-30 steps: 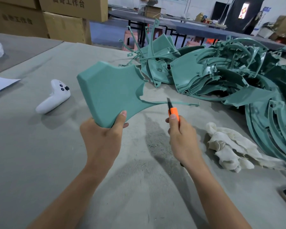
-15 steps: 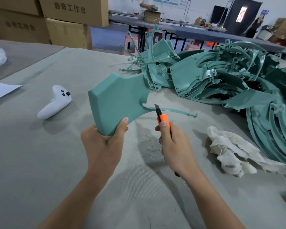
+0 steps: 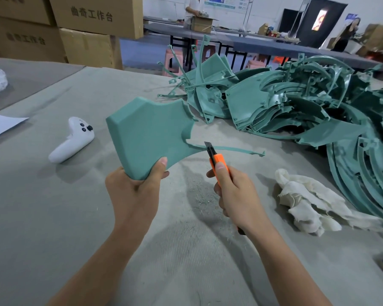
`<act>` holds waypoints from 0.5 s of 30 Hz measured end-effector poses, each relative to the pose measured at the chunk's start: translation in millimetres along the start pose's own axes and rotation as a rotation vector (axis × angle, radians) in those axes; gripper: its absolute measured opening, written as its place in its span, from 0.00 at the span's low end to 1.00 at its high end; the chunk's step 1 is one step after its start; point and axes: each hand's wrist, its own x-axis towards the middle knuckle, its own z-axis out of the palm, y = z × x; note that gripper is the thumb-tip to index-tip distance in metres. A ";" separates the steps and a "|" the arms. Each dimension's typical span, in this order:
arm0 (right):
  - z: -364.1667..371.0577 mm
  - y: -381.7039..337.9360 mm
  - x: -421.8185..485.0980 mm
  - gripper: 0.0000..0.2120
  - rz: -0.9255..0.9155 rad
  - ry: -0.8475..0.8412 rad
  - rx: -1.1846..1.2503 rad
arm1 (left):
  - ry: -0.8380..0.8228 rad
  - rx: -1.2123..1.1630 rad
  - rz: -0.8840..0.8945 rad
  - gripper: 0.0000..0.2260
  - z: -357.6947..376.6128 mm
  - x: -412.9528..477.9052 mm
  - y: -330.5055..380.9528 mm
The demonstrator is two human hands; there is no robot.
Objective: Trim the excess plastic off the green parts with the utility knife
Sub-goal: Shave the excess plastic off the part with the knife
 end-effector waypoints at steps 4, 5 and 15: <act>-16.8 6.3 7.4 0.19 0.097 0.086 -0.009 | 0.144 -0.235 -0.005 0.11 -11.0 17.6 -1.1; -22.7 9.1 8.5 0.19 0.114 0.112 -0.004 | 0.160 -0.256 0.013 0.11 -13.5 21.7 -1.7; 1.2 -0.6 -0.8 0.17 -0.224 0.257 -0.237 | 0.067 -0.040 0.074 0.16 -8.7 9.3 5.2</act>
